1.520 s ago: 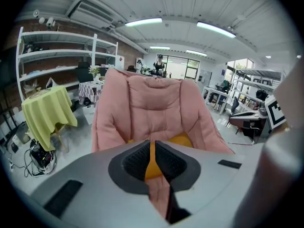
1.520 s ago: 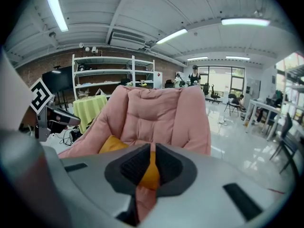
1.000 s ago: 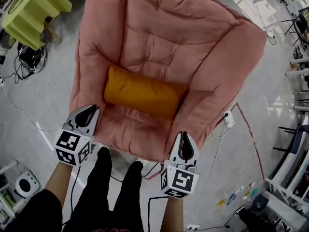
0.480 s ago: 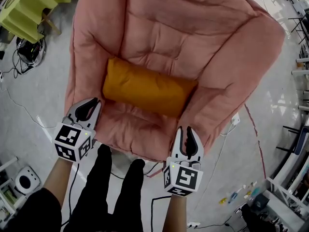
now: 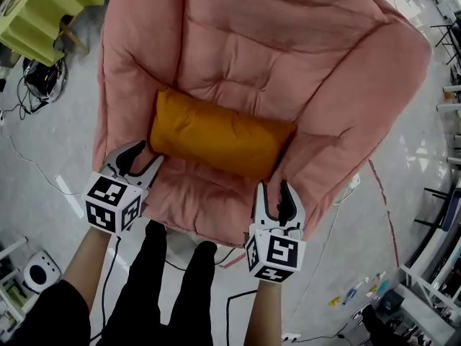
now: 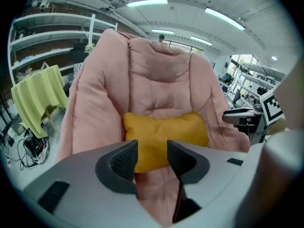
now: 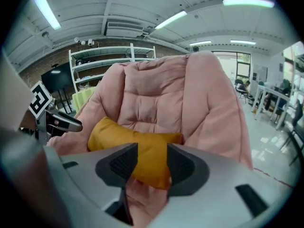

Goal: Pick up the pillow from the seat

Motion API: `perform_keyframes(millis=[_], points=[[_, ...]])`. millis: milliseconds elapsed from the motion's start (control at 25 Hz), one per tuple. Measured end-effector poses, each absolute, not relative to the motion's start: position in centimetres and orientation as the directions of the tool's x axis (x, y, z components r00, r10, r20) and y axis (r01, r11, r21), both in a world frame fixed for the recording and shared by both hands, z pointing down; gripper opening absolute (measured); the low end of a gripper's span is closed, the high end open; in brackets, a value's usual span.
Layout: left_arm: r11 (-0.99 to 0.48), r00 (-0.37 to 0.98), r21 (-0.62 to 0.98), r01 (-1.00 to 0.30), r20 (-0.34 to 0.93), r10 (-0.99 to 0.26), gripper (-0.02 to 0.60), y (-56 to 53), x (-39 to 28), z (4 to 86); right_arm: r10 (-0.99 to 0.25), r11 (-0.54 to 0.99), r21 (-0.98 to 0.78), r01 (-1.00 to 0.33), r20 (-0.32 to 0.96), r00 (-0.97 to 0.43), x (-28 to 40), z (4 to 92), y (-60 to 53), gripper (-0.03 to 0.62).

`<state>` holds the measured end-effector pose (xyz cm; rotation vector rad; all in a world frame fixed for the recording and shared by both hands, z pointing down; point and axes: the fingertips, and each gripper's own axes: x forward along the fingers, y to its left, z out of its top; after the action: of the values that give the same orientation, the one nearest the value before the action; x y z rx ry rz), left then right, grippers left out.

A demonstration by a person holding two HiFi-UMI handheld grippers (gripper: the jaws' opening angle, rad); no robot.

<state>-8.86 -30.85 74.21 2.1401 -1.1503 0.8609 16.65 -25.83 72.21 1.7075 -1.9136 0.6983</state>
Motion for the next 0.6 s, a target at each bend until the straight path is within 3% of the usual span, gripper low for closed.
perform_keyframes(millis=[200,600], points=[[-0.47,0.41,0.164,-0.867,0.77,-0.488,0.205,-32.2,-8.8,75.9,-0.722,0.12,-0.096,-0.988,0.675,-0.153,16.1,74.3,-26.7,0.252],[-0.439,0.375,0.156,-0.885,0.797,-0.474,0.272,-34.3,-8.4,78.9,-0.632,0.096,-0.152,-0.984,0.754,-0.178,15.9,79.4,-28.2,0.295]])
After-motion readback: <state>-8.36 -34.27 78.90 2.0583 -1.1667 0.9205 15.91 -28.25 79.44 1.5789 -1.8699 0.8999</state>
